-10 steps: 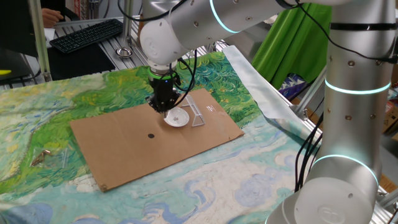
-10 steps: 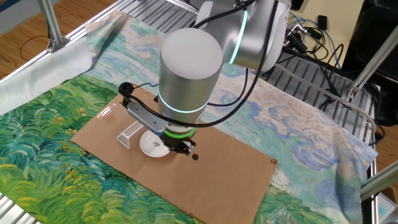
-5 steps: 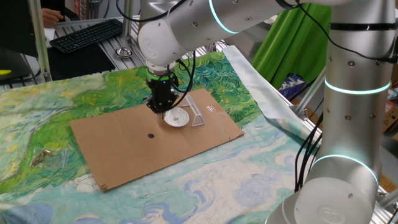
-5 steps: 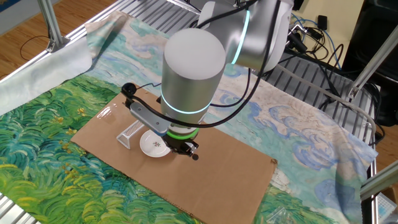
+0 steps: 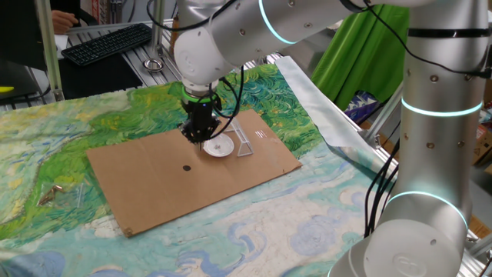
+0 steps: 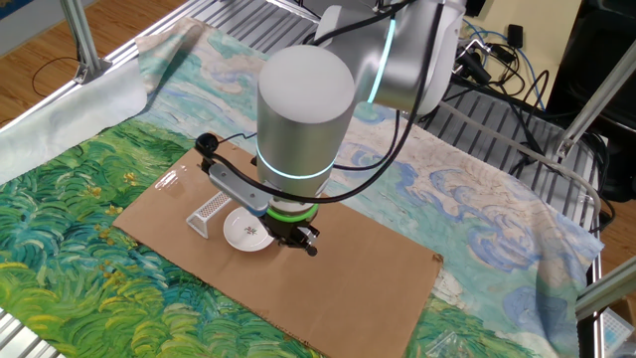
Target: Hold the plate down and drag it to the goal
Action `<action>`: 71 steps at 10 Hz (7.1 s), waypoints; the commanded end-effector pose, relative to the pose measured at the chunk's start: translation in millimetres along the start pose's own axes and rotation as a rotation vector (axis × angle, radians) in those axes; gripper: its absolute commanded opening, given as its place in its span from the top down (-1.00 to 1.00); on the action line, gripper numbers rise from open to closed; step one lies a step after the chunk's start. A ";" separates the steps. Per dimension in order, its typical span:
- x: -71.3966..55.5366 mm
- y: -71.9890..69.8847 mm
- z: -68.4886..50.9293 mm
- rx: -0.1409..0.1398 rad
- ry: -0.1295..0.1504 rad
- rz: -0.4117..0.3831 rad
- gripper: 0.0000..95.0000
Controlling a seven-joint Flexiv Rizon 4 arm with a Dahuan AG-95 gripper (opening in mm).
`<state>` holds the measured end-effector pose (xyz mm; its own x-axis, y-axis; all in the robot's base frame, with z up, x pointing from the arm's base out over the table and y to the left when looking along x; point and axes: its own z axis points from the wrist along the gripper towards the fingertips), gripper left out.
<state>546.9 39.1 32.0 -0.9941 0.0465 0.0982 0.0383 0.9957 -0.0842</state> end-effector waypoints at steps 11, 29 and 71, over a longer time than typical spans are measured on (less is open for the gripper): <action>4.5 -4.1 10.4 0.008 -0.006 -0.020 1.00; 1.5 -16.4 14.7 0.035 -0.012 -0.070 1.00; -3.9 -63.8 1.9 0.066 -0.013 -0.150 1.00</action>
<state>548.0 -27.3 34.7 -0.9889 -0.1092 0.1006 -0.1223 0.9833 -0.1345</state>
